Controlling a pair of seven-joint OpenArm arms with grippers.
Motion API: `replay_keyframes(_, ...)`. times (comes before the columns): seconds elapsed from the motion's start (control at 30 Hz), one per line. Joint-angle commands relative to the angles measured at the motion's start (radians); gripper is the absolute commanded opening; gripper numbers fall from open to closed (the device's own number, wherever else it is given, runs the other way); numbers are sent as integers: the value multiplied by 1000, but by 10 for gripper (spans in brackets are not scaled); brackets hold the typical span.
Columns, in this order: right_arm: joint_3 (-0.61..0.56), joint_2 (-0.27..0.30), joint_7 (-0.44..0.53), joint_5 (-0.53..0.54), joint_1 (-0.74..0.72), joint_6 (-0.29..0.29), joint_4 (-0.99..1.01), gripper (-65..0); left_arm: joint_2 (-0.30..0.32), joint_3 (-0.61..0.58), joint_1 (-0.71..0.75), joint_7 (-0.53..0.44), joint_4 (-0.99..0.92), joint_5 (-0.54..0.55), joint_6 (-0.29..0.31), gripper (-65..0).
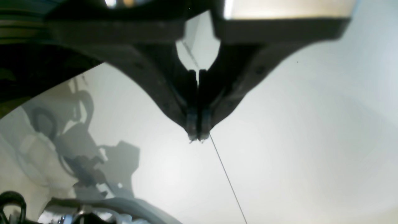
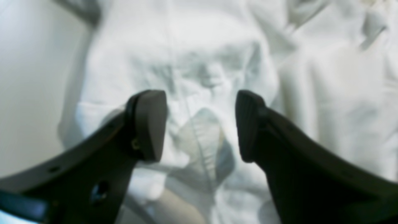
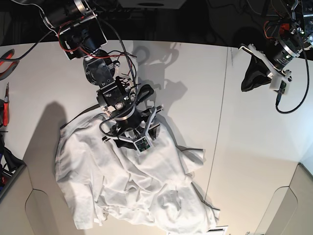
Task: Layout the t-shirt on the table in an organized manner, then fold the t-shirt properly
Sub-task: 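Pinch the shirt fabric with the right gripper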
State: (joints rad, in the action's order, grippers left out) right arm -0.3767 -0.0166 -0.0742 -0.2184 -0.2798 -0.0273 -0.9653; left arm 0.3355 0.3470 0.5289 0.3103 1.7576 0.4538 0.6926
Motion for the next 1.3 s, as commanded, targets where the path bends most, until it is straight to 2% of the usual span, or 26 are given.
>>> replay_keyframes(0.0, 3, -8, 36, -3, -24, 6, -5, -307, 11, 6, 0, -22, 12, 16, 6, -650)
replay_keyframes(0.07, 3, -8, 36, -2, -24, 6, 13, -312, 11, 6, 0, -22, 12, 16, 6, -650)
replay_keyframes(0.1, 3, -8, 35, -2, -23, 6, 19, -349, 11, 6, -1, -22, 12, 16, 6, -650)
replay_keyframes(0.13, 3, -8, 34, -2, -21, 6, 20, -416, 11, 6, -3, -22, 12, 16, 6, -650)
replay_keyframes(0.2, 3, -8, 27, -3, -14, 5, 20, -591, 11, 6, -5, -21, 12, 16, 6, -650)
replay_keyframes(0.23, 3, -8, 28, -3, -10, 5, 18, -650, 11, 6, -6, -21, 12, 16, 6, -650)
replay_keyframes(0.33, 3, -8, 23, -47, -4, 15, 13, -650, 11, 6, -13, -21, 12, 16, 6, -650)
replay_keyframes(0.43, 3, -4, 20, -70, 1, 59, -16, -650, 11, 6, -13, -21, 12, 16, 6, -650)
replay_keyframes(0.6, 3, 5, -33, -70, 23, 62, -120, -650, 11, 6, -14, -22, 12, 16, 6, -650)
replay_keyframes(0.73, 3, 5, -35, -70, 37, 61, -168, -650, 11, 6, -15, -22, 12, 17, 6, -650)
replay_keyframes(0.77, 3, 5, -35, -70, 37, 61, -168, -646, 11, 6, -16, -22, 12, 16, 6, -650)
replay_keyframes(0.83, 3, 5, -35, -70, 40, 61, -166, -420, 11, 6, -16, -21, 12, 17, 6, -650)
replay_keyframes(0.87, 3, 5, -35, -70, 40, 61, -161, -335, 11, 6, -16, -21, 12, 17, 6, -650)
replay_keyframes(0.9, 3, 5, -35, -70, 39, 61, -155, -289, 11, 6, -16, -22, 12, 17, 6, -650)
replay_keyframes(1.27, 6, 5, -9, -50, 27, 62, 5, -281, 11, 6, -20, -22, 12, 18, 6, -650)
